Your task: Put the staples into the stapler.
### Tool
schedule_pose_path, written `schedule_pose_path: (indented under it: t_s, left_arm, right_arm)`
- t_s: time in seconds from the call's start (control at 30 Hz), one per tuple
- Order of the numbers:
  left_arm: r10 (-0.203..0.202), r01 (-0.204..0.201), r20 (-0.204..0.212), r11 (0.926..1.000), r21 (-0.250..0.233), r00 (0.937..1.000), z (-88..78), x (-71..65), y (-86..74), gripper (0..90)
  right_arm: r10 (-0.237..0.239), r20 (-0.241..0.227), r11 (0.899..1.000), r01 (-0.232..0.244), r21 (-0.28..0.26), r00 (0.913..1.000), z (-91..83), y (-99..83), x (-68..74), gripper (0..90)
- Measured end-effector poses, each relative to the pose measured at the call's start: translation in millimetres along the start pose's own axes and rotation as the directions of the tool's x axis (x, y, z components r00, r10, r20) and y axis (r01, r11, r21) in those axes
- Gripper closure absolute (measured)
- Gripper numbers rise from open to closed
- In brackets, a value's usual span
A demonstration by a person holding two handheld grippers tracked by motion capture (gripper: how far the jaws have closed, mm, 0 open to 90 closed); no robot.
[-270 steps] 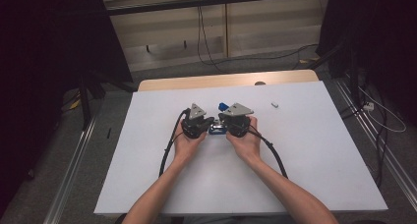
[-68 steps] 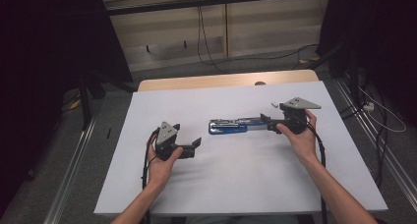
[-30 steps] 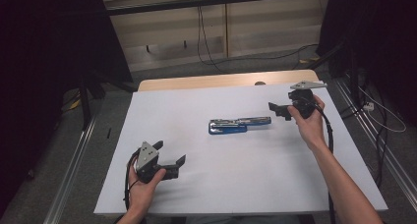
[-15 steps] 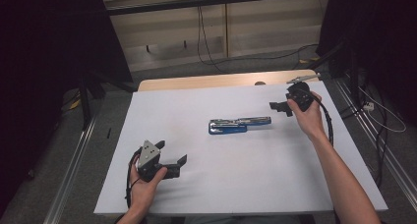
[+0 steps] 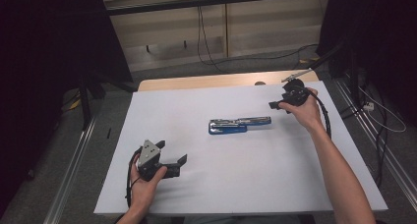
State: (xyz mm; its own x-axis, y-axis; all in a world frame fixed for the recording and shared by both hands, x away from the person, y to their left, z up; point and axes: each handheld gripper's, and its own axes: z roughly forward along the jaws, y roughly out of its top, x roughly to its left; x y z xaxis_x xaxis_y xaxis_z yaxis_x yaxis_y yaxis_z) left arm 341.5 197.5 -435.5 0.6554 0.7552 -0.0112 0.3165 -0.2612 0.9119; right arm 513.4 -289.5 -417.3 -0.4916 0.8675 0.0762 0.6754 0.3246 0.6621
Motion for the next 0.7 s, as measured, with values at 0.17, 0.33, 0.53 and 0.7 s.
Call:
schedule_pose_path:
  t_s: [0.17, 0.33, 0.53, 0.7]
  left_arm:
    - [-0.002, 0.002, 0.002, 1.0000, -0.002, 1.0000, 0.6, -0.6, -0.6, 4.9]
    - [0.003, -0.003, 0.003, 1.0000, 0.000, 1.0000, 0.6, -0.7, -0.2, 4.9]
    - [0.001, -0.001, 0.013, 1.0000, -0.001, 0.9999, 0.7, -0.7, -0.1, 4.9]
    - [-0.001, 0.001, 0.017, 1.0000, -0.002, 0.9998, 0.9, -1.2, -0.2, 4.9]
  right_arm:
    - [-0.026, 0.004, 0.999, 0.026, 0.048, 0.9997, 6.2, 5.9, -4.2, 32.1]
    - [-0.048, 0.007, 0.993, 0.047, 0.107, 0.9988, 13.3, 12.1, -6.0, 36.9]
    - [-0.044, -0.007, 0.989, 0.045, 0.139, 0.9990, 22.2, 12.6, -9.4, 49.9]
    - [-0.047, 0.008, 0.984, 0.045, 0.171, 0.9989, 29.2, 8.2, -12.8, 55.5]
